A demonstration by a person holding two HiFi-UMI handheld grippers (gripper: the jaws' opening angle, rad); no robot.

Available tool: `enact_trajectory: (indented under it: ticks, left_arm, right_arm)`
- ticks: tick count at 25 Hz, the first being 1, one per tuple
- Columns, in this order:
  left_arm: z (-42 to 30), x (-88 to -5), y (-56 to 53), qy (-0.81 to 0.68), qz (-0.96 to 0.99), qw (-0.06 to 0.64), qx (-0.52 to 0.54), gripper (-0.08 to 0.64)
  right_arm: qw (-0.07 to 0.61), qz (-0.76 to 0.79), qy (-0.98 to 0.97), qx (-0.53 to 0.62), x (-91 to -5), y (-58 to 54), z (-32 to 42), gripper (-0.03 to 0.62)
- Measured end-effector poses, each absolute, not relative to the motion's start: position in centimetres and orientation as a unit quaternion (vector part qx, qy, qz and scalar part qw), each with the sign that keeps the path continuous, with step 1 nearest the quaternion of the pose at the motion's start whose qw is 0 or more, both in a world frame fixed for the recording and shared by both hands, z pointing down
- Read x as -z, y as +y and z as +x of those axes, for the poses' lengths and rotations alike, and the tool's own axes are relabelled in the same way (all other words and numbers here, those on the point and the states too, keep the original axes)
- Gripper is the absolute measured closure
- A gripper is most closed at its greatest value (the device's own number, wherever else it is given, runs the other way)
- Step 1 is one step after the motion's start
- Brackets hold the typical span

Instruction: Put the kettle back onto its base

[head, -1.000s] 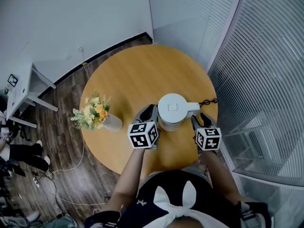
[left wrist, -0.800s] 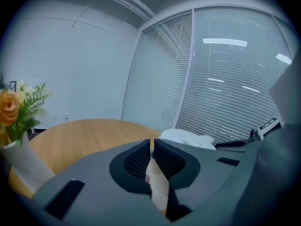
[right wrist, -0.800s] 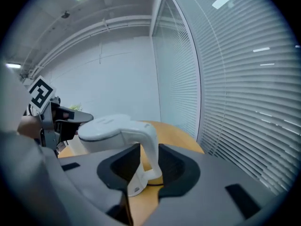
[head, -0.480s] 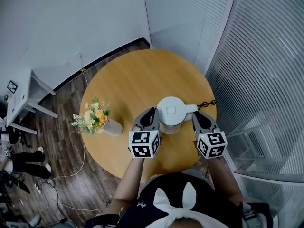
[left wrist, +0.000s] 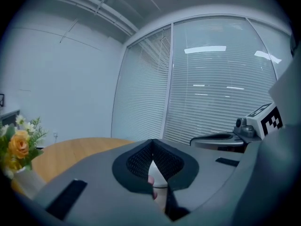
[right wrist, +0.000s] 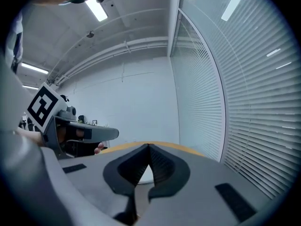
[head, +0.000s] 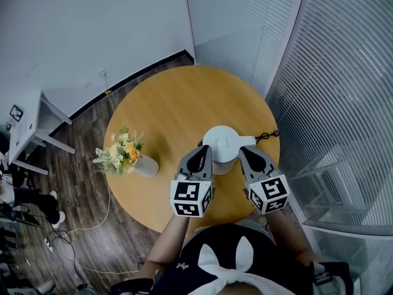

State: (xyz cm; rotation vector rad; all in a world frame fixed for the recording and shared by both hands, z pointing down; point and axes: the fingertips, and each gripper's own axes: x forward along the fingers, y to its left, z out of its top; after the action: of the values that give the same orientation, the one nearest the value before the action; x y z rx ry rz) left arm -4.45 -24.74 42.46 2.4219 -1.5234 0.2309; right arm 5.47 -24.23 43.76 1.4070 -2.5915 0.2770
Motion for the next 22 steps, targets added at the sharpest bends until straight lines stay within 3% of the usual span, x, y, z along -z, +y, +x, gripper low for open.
enact_trajectory:
  ticks: [22]
  left_arm:
    - [-2.1, -41.4, -22.8, -0.489, 0.859, 0.131, -0.078, 0.535]
  right_arm:
    - [0.094, 0.458, -0.879, -0.093, -42.9, -23.3, 3.8, 0.571]
